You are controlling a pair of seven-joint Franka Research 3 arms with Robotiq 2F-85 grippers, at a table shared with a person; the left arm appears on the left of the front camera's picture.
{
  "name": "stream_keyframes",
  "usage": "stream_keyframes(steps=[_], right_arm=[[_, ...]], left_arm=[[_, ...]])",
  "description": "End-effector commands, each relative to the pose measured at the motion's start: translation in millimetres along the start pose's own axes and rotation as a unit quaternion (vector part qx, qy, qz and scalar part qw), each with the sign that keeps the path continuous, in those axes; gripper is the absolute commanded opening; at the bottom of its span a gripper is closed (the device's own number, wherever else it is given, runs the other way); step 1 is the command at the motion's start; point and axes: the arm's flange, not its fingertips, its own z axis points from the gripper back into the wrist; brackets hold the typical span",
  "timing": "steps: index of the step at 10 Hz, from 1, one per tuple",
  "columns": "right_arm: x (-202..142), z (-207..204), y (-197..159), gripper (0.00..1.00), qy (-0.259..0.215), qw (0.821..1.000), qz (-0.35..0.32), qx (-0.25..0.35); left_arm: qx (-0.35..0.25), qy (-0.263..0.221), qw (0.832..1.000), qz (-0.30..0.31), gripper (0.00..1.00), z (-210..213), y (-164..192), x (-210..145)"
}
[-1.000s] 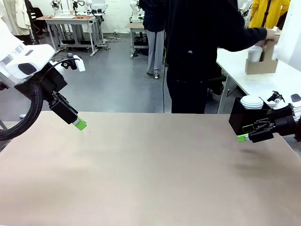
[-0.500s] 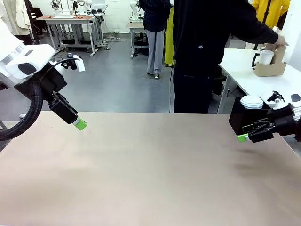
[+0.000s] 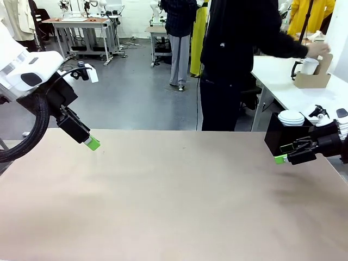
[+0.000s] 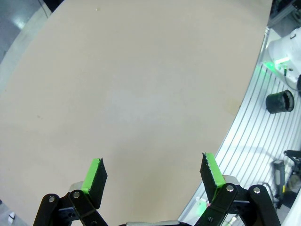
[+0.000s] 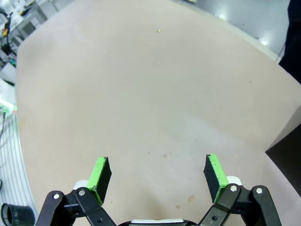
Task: Pour a drink into a cup and package it in a carrier.
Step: Insert the held 600 ml Paper Cup into the Cup Carrier.
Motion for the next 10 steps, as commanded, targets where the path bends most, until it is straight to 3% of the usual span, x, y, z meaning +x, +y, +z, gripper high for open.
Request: stream_keyframes(steps=[1,10], right_arm=[[0.4,0.7,-1.2,1.00,0.003,1.000,0.002,-0.008],[0.4,0.7,-1.2,1.00,0.003,1.000,0.002,-0.008]], left_arm=[[0.001,0.004,1.000,-0.004,1.00,-0.4,0.7,-2.1],[0.001,0.004,1.000,-0.004,1.00,-0.4,0.7,-2.1]])
